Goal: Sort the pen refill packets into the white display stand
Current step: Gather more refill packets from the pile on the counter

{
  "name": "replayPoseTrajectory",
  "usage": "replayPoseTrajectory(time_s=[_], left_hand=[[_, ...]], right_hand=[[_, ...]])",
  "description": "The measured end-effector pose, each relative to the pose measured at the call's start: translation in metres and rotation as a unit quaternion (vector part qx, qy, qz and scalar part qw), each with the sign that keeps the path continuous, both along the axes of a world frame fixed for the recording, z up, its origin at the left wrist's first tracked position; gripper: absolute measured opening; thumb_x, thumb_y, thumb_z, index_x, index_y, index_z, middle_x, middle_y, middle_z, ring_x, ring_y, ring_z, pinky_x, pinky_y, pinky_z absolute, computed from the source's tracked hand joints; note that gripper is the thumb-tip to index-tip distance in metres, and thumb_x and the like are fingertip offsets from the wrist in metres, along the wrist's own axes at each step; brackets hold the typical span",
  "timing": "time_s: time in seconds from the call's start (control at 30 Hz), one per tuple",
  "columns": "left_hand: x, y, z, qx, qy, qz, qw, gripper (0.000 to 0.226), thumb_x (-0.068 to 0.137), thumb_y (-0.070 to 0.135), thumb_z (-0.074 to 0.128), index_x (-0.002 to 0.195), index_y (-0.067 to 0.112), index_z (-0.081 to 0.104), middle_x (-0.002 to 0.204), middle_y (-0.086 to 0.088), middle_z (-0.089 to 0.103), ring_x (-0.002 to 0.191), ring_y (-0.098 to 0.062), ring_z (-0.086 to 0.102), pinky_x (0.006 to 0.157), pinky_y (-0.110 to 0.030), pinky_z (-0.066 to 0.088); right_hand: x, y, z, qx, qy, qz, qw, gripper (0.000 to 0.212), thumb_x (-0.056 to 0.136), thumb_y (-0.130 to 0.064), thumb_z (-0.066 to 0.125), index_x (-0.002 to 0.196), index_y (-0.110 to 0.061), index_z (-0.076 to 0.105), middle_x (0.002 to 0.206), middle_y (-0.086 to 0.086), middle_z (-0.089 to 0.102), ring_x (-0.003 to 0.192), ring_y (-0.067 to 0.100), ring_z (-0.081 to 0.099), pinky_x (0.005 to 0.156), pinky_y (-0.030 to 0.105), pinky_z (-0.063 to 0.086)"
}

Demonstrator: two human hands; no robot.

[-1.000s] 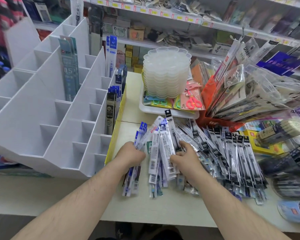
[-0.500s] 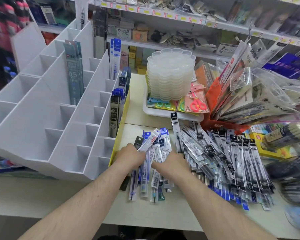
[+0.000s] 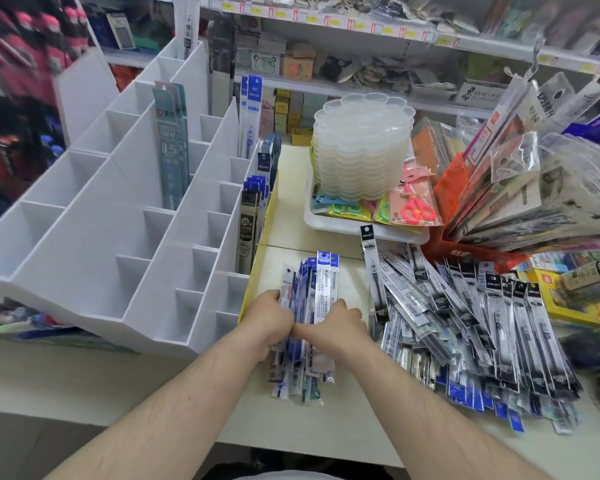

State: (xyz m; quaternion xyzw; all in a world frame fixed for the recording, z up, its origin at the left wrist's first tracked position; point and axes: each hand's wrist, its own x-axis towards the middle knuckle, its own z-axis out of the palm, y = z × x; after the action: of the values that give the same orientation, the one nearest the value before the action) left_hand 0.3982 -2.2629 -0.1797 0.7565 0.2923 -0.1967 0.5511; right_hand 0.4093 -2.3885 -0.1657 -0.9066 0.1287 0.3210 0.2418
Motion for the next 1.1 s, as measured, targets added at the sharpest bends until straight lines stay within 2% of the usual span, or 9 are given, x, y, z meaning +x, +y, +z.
replayPoseTrajectory(time_s=[0.07,0.17,0.3,0.4,0.6,0.77,0.9,1.0,1.1], left_hand=[[0.002,0.001,0.004,-0.110,0.042,0.065,0.991,0.019,0.089,0.010,0.053,0.100,0.009,0.068,0.090,-0.010,0.069,0.081,-0.027,0.064,0.075,-0.038,0.054],[0.008,0.000,0.024,-0.271,0.099,0.103,0.952,0.034,0.100,0.035,0.045,0.101,0.008,0.065,0.093,-0.014,0.072,0.069,-0.024,0.064,0.069,-0.031,0.048],[0.013,-0.002,0.038,-0.228,0.099,-0.014,0.968,0.049,0.104,0.048,0.028,0.103,0.015,0.064,0.105,-0.008,0.067,0.078,-0.015,0.057,0.069,-0.027,0.038],[0.013,-0.001,0.033,-0.170,0.063,-0.037,0.983,0.049,0.105,0.048,0.028,0.098,0.018,0.067,0.112,-0.006,0.068,0.097,-0.016,0.058,0.084,-0.026,0.041],[0.007,0.001,0.035,-0.134,0.042,0.026,0.990,0.037,0.104,0.045,0.038,0.091,0.020,0.062,0.094,0.000,0.060,0.078,-0.013,0.050,0.064,-0.022,0.035],[-0.002,0.007,0.030,-0.156,0.085,0.049,0.983,0.024,0.096,0.042,0.053,0.092,0.018,0.053,0.092,-0.003,0.050,0.079,-0.021,0.042,0.067,-0.031,0.035],[-0.006,0.010,0.021,-0.189,0.104,0.045,0.975,0.019,0.094,0.035,0.056,0.094,0.017,0.051,0.077,-0.001,0.046,0.056,-0.018,0.036,0.059,-0.028,0.036],[-0.005,0.008,0.018,-0.233,0.120,0.045,0.964,0.015,0.095,0.031,0.053,0.093,0.018,0.047,0.062,0.003,0.032,0.050,-0.016,0.024,0.056,-0.024,0.027],[-0.004,0.002,0.018,-0.240,0.122,0.026,0.963,0.021,0.092,0.036,0.058,0.096,0.018,0.049,0.062,0.004,0.037,0.046,-0.015,0.031,0.055,-0.024,0.030]], right_hand=[[-0.002,0.001,0.002,-0.023,0.005,0.031,0.999,0.112,0.059,-0.061,0.076,0.146,-0.010,0.027,0.142,0.014,0.036,0.132,0.032,0.040,0.103,0.042,0.044],[-0.002,0.007,0.005,-0.046,0.005,0.060,0.997,0.124,0.056,-0.063,0.076,0.150,-0.009,0.018,0.144,0.014,0.032,0.136,0.031,0.033,0.104,0.045,0.040],[-0.001,0.009,0.004,-0.104,-0.002,0.084,0.991,0.138,0.052,-0.067,0.082,0.154,-0.011,0.008,0.145,0.013,0.032,0.137,0.030,0.034,0.101,0.046,0.042],[-0.003,0.010,0.001,-0.147,-0.030,0.099,0.984,0.133,0.058,-0.056,0.086,0.154,-0.010,0.005,0.142,0.013,0.034,0.132,0.031,0.040,0.097,0.042,0.044],[-0.002,0.019,-0.005,-0.132,-0.065,0.087,0.985,0.102,0.080,-0.025,0.072,0.154,-0.012,0.003,0.140,0.016,0.039,0.126,0.033,0.047,0.097,0.041,0.045],[-0.004,-0.001,-0.004,-0.145,-0.125,0.130,0.973,0.075,0.084,-0.007,0.060,0.145,-0.011,0.017,0.119,0.015,0.058,0.112,0.035,0.059,0.084,0.038,0.047],[-0.002,-0.020,-0.004,-0.087,-0.126,0.093,0.984,0.048,0.079,-0.005,0.055,0.121,-0.015,0.034,0.092,0.005,0.055,0.090,0.032,0.058,0.072,0.036,0.049],[0.004,-0.032,-0.001,0.040,-0.079,-0.036,0.995,0.049,0.073,-0.006,0.063,0.117,-0.019,0.043,0.096,0.004,0.060,0.085,0.024,0.062,0.065,0.032,0.053],[0.002,-0.040,0.001,0.181,-0.063,-0.134,0.972,0.053,0.065,0.001,0.064,0.115,-0.015,0.056,0.091,0.006,0.068,0.076,0.019,0.066,0.057,0.026,0.051]])
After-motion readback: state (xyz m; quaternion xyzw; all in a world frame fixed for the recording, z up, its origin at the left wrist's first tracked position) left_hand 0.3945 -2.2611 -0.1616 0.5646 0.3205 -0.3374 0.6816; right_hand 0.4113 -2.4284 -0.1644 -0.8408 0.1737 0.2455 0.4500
